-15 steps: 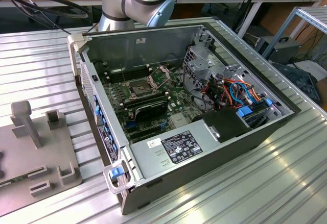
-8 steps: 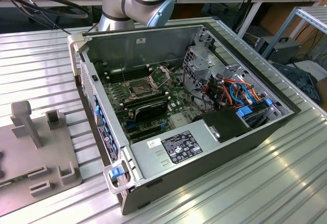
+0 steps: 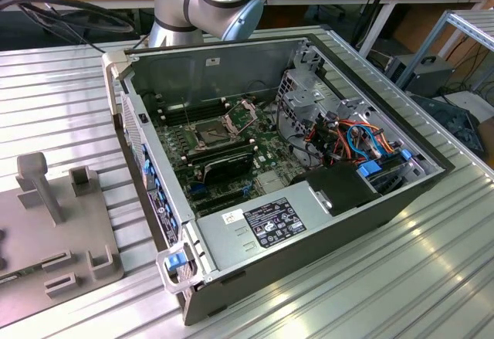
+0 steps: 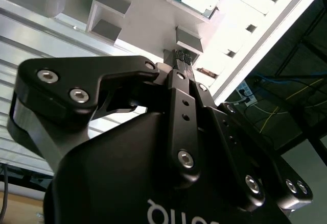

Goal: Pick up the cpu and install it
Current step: 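Reach for the cpu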

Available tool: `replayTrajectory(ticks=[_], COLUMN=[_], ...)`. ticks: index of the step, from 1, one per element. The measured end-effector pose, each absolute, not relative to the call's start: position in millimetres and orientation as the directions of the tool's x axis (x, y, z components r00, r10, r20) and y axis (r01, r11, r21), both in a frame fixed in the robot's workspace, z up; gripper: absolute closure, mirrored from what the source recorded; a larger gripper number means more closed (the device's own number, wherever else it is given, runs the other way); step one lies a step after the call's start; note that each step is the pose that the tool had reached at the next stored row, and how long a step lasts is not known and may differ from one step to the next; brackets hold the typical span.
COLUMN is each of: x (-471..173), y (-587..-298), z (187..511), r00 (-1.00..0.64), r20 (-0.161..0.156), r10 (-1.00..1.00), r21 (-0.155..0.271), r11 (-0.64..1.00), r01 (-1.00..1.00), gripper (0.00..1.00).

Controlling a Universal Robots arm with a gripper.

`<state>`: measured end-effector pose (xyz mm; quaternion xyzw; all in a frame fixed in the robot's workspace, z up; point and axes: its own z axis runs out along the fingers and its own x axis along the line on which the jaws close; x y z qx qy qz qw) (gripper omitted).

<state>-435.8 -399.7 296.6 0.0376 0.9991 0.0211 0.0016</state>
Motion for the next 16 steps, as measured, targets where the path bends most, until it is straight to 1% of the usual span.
replayTrajectory(ticks=[9,16], x=[-436.3,-436.3], y=[-400.1,-400.5], z=[287.2,285.8], r00=[-0.997,-0.997], r20=[-0.002,-0.002], r10=[0.075,0.075], r21=[0.042,0.043], r11=[0.996,0.996], r01=[0.075,0.075], gripper=[0.89,0.89])
